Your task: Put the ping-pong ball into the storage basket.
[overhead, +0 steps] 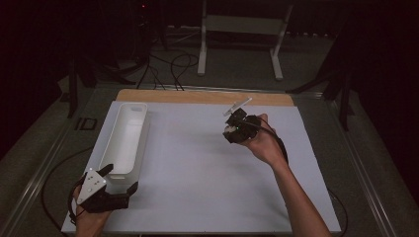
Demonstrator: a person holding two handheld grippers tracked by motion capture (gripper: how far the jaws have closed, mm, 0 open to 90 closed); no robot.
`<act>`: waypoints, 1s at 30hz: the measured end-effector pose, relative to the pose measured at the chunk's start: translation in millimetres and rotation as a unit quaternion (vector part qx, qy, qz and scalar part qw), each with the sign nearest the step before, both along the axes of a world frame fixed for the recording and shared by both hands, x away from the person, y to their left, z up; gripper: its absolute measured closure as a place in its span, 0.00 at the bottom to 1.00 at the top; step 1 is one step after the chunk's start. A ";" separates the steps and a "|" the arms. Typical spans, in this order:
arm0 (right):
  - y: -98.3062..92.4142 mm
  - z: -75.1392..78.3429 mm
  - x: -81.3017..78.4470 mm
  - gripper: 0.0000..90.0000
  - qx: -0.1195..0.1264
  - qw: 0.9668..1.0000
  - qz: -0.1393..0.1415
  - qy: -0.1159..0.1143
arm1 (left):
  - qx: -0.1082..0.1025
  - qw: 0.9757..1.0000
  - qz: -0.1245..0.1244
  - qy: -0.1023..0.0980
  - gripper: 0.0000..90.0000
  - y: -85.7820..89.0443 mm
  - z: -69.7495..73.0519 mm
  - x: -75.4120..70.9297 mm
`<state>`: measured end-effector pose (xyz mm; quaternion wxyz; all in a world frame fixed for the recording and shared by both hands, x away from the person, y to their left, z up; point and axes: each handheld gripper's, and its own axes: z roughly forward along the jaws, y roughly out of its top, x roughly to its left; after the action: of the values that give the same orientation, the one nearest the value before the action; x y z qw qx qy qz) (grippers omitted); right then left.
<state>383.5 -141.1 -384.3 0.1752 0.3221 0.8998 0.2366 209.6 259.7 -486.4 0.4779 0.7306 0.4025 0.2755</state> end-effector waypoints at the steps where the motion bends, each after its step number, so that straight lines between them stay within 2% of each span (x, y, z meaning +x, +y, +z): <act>1: 0.2 0.2 0.0 0.56 0.001 1.000 0.000 0.000 | 0.000 1.000 0.000 0.000 0.00 0.1 0.0 0.0; 15: 4.3 6.1 0.9 0.56 0.001 1.000 0.005 -0.004 | 0.000 1.000 0.000 0.000 0.00 0.0 -0.1 0.0; 22: 5.6 9.7 1.6 0.56 0.013 1.000 0.011 -0.003 | -0.001 1.000 0.000 0.000 0.00 0.0 -0.1 0.1; 30: 8.3 12.4 1.5 0.56 0.015 1.000 0.013 -0.004 | -0.001 1.000 0.000 0.000 0.00 0.1 0.1 -0.1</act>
<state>385.1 -132.9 -371.9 0.1708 0.3116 0.8997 0.2537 209.4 259.9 -486.3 0.4790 0.7300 0.4023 0.2752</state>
